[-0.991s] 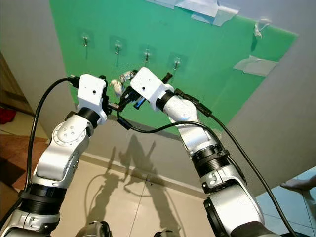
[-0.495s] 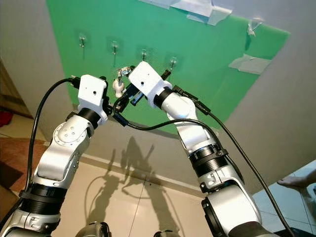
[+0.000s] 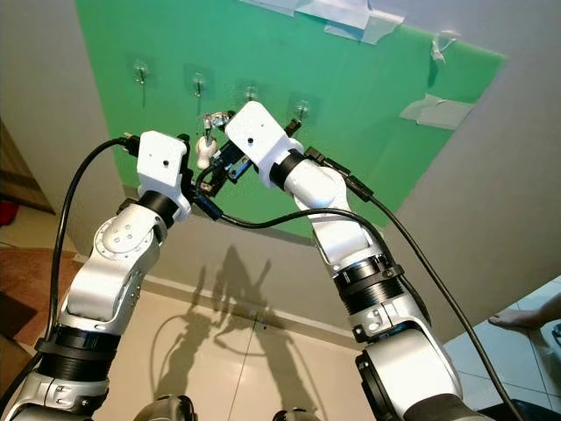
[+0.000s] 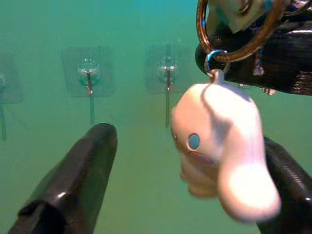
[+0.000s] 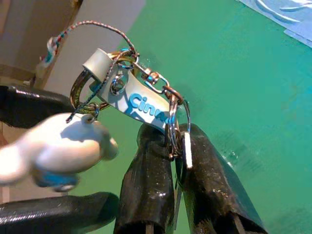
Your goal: Hang keys on a hook
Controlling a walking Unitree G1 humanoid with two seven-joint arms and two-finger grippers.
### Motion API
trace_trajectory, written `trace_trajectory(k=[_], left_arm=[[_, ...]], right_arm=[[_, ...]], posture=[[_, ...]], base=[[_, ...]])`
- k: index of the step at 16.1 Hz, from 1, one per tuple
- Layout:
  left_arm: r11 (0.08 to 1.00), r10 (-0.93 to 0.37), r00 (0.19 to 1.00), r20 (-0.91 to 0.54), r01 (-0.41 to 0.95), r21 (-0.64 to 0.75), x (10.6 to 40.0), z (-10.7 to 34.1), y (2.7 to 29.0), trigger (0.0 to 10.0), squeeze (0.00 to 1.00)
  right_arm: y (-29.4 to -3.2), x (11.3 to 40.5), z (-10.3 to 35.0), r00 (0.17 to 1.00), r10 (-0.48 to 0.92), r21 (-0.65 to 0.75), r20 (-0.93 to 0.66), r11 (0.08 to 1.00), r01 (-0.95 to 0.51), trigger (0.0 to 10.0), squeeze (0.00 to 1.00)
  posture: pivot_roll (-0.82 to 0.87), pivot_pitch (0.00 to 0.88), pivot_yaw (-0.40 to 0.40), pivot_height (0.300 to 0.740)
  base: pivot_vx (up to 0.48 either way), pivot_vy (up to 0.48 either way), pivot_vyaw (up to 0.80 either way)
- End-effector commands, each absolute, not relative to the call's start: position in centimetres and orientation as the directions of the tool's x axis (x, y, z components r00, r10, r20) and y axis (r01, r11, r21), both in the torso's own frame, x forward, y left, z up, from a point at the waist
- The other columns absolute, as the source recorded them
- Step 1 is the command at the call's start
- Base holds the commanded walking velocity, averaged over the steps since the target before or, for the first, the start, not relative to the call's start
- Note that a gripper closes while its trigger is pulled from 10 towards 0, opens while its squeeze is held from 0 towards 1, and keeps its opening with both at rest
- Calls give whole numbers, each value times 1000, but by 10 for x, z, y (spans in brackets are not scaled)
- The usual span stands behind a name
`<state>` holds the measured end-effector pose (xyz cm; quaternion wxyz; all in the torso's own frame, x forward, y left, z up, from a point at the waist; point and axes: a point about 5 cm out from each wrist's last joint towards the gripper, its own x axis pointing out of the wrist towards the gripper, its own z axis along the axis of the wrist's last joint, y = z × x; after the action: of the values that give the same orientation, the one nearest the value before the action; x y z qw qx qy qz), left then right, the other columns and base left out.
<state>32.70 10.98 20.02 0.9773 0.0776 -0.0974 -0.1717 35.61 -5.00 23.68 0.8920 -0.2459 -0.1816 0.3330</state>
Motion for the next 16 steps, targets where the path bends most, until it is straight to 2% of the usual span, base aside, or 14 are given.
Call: trace_trajectory(k=[1, 16], left_arm=[[926, -361, 915, 179, 329, 185, 327, 203, 108, 0, 0], [907, -412, 886, 213, 375, 191, 323, 204, 103, 0, 0]], right_arm=[[-55, 356, 238, 717, 677, -547, 165, 668, -504, 0, 0], [-60, 358, 226, 738, 665, -573, 117, 652, -496, 0, 0]], posture=[[-14, 36, -101, 740], [-14, 41, -103, 740]], base=[[0, 0, 0], [0, 0, 0]])
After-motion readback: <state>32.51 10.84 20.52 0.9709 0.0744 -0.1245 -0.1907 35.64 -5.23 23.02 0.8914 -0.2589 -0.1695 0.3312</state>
